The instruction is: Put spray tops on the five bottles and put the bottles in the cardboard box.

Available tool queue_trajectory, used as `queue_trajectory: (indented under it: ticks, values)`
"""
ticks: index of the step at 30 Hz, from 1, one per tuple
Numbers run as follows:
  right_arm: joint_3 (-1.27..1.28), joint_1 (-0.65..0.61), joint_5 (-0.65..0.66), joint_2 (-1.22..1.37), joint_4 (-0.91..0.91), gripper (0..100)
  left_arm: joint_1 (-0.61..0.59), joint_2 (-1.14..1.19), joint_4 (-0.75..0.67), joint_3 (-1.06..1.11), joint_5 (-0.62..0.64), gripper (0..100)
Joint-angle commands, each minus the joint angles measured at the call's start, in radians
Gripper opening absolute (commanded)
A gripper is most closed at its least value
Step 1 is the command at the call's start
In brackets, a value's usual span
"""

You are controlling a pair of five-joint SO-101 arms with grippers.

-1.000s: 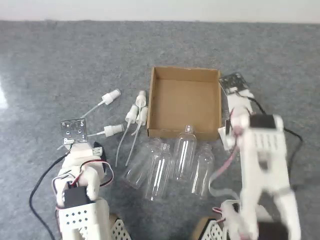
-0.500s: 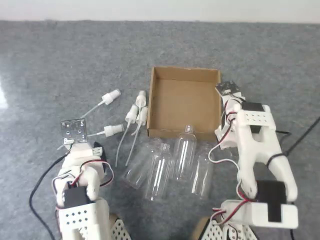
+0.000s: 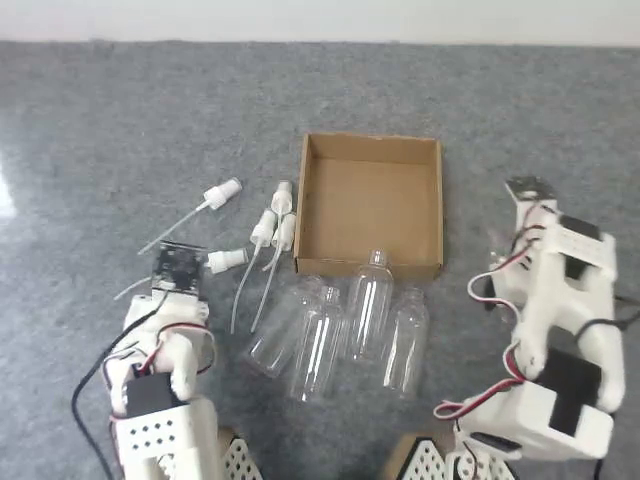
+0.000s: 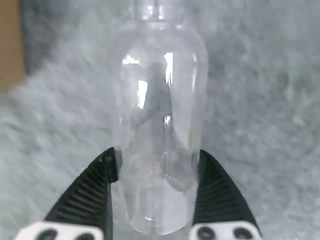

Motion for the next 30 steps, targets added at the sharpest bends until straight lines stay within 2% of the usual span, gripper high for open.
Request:
queue_trajectory:
  ticks: [1,4,7,10,14,18,22,30]
  values:
    - [-0.037,0.067,0.092,-0.077,0.042,0.6,-0.025,-0.008,-0.026,-0.128,-0.098,8]
    - [0.025,0.077,0.164,-0.114,0.028,0.6,-0.023,0.008,0.089,-0.306,-0.124,10]
    - [0.121,0.079,0.198,-0.171,-0.041,0.6,0.008,0.135,0.203,-0.532,-0.126,13]
    - [0.198,0.074,0.212,-0.222,-0.102,0.7,0.049,0.391,0.290,-0.766,-0.130,12]
    - [0.229,0.076,0.216,-0.248,-0.119,0.9,0.072,0.798,0.390,-1.058,-0.212,13]
    - [0.229,0.074,0.221,-0.259,-0.119,1.0,0.075,1.169,0.396,-1.303,-0.215,13]
    - [0.232,0.074,0.350,-0.259,-0.107,1.1,0.086,1.485,0.402,-1.550,-0.215,14]
    - [0.233,0.076,0.361,-0.257,-0.088,1.2,0.089,1.886,0.397,-1.920,-0.203,17]
